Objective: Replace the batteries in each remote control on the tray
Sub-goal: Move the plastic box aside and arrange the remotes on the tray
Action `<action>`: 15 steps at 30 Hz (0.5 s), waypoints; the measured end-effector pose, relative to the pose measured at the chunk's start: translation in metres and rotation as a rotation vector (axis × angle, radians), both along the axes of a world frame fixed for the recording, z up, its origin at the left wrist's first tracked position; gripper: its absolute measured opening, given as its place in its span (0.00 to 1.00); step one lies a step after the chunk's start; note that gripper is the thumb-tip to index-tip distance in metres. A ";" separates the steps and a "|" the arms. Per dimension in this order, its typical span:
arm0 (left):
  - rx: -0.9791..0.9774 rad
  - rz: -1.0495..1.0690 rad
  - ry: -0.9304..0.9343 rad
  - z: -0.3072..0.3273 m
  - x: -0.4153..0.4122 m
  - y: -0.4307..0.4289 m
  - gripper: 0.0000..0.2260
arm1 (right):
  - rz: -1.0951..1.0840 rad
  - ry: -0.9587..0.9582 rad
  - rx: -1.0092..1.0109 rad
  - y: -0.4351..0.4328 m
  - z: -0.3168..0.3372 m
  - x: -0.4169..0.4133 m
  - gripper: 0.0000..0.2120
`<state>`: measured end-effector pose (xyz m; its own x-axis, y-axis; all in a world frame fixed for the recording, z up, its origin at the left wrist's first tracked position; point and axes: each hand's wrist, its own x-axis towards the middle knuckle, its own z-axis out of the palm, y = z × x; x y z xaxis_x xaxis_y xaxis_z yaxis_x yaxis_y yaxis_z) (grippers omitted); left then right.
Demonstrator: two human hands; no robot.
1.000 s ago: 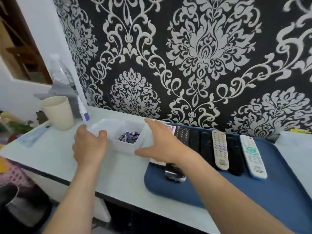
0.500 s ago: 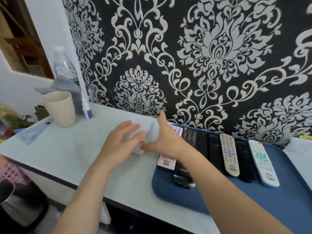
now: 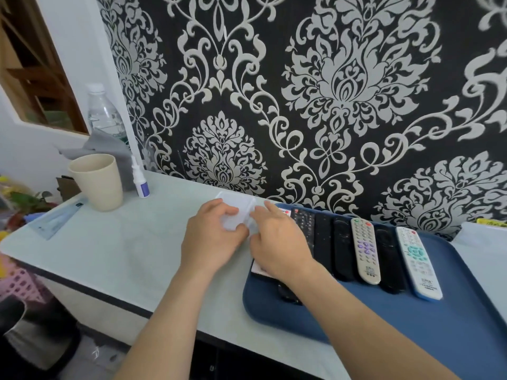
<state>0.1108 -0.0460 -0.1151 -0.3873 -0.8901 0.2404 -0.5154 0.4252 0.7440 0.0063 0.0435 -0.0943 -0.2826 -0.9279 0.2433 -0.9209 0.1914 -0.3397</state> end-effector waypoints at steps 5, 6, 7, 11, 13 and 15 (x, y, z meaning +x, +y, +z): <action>-0.246 0.053 -0.188 0.001 -0.007 0.005 0.13 | 0.074 0.049 0.077 -0.009 0.002 -0.007 0.20; -0.299 0.030 -0.166 0.001 -0.008 0.006 0.11 | 0.071 0.076 0.106 -0.011 0.002 -0.009 0.19; -0.357 0.014 -0.147 -0.001 -0.010 0.006 0.09 | 0.067 0.093 0.127 -0.013 0.004 -0.011 0.18; -0.435 0.020 -0.134 -0.005 -0.009 0.012 0.09 | 0.053 0.146 0.236 -0.019 0.015 -0.011 0.18; -0.357 -0.017 -0.161 -0.006 -0.009 0.013 0.07 | 0.067 0.105 0.288 -0.015 0.021 -0.012 0.20; -0.274 -0.004 -0.175 -0.006 -0.010 0.013 0.08 | 0.094 -0.018 0.334 -0.002 0.021 -0.015 0.26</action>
